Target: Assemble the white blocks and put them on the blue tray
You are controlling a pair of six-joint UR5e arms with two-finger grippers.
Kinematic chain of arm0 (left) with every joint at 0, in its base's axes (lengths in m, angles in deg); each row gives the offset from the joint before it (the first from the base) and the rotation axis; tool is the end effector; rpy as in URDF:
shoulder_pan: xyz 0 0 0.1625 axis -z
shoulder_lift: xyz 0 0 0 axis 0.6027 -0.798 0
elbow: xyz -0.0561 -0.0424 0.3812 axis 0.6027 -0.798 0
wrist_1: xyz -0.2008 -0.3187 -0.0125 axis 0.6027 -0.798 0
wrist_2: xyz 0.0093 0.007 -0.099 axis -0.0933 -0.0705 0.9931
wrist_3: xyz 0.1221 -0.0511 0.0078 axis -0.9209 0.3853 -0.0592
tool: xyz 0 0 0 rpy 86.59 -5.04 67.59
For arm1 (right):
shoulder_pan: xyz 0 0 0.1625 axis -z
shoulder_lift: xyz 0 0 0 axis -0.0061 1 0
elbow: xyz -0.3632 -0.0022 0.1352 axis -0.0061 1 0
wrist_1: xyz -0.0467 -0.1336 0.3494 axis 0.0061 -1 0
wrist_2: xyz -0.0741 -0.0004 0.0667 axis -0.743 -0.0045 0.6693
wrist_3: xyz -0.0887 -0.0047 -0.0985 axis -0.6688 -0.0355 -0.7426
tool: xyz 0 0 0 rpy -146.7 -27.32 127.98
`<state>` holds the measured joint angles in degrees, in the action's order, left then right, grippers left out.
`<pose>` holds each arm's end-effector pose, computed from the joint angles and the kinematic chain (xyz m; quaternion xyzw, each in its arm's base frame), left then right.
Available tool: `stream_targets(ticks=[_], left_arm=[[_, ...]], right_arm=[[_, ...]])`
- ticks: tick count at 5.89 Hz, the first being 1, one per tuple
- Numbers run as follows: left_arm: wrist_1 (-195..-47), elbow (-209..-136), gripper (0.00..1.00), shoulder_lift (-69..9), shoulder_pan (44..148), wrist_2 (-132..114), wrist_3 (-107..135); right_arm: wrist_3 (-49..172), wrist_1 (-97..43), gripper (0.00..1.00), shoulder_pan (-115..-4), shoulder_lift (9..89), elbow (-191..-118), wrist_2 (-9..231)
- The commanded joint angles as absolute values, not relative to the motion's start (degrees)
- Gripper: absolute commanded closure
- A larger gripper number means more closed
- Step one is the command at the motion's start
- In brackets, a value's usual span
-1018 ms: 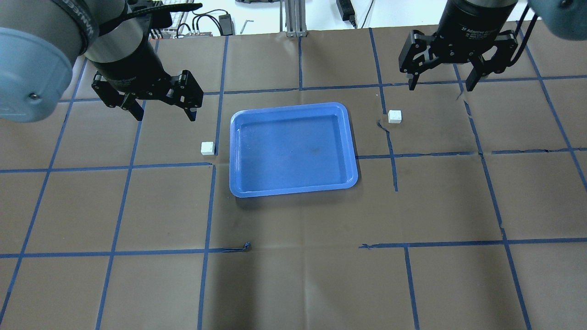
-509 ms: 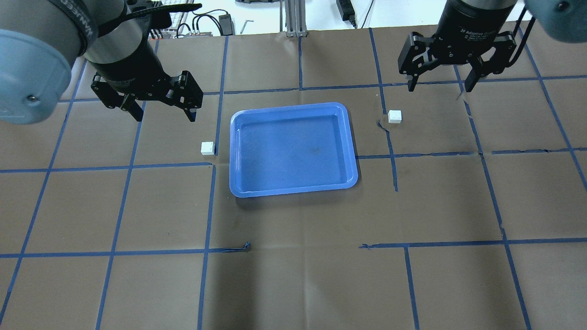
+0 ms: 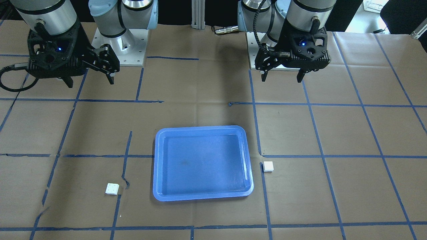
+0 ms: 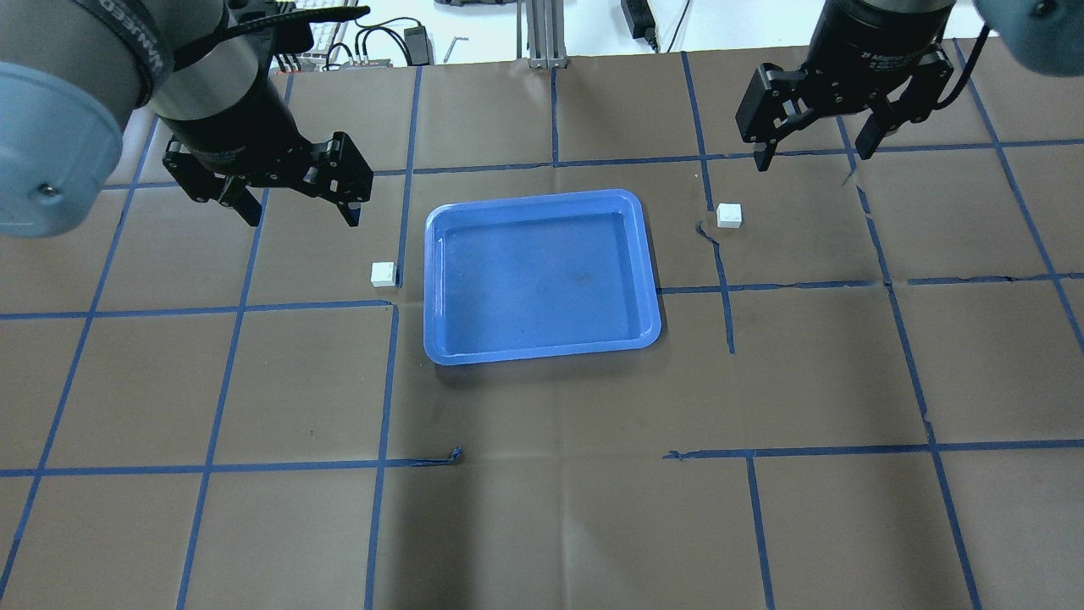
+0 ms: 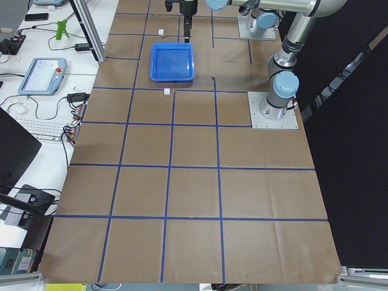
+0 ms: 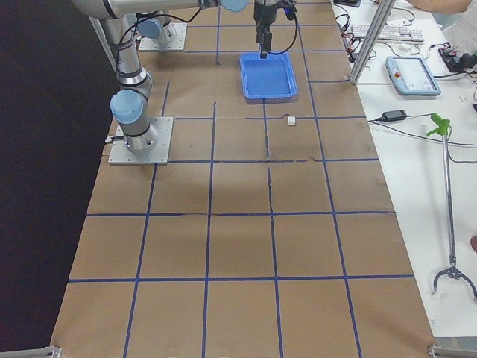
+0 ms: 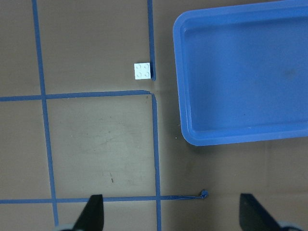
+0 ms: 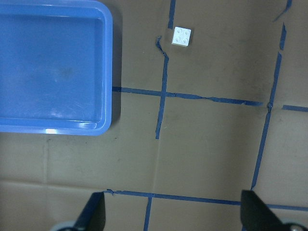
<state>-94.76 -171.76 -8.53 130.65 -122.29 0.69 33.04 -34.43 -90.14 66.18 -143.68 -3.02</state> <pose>-0.1564 -0.4340 0.4310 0.0185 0.9996 -0.0152 0.0158 0.1344 -0.4705 0.4441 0.1107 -0.9938 -0.0102 0.0097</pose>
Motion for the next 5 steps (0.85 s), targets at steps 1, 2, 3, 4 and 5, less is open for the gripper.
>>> stream_targets(ticks=[1,2,3,4,5], left_arm=[[-94.77,-171.94,0.0,-9.47,130.32,-121.99,0.22],[-93.81,-172.03,0.0,-10.79,130.05,-121.72,0.39],[-91.62,-172.03,0.0,-13.58,130.05,-121.9,0.22],[-90.12,-172.11,0.0,-16.14,130.14,-122.16,0.13],[-87.58,-172.29,0.0,-18.51,130.05,-122.07,0.21]], right_arm=[[13.21,-34.79,0.0,-89.74,65.55,-143.84,-2.95],[0.12,-36.44,0.0,-88.7,65.28,-143.84,-2.77],[-10.45,-38.46,0.0,-87.82,64.06,-143.75,-2.77],[-24.39,-42.22,0.0,-86.94,61.7,-143.14,-2.77],[-35.84,-42.26,0.0,-85.8,59.85,-142.0,-2.68]])
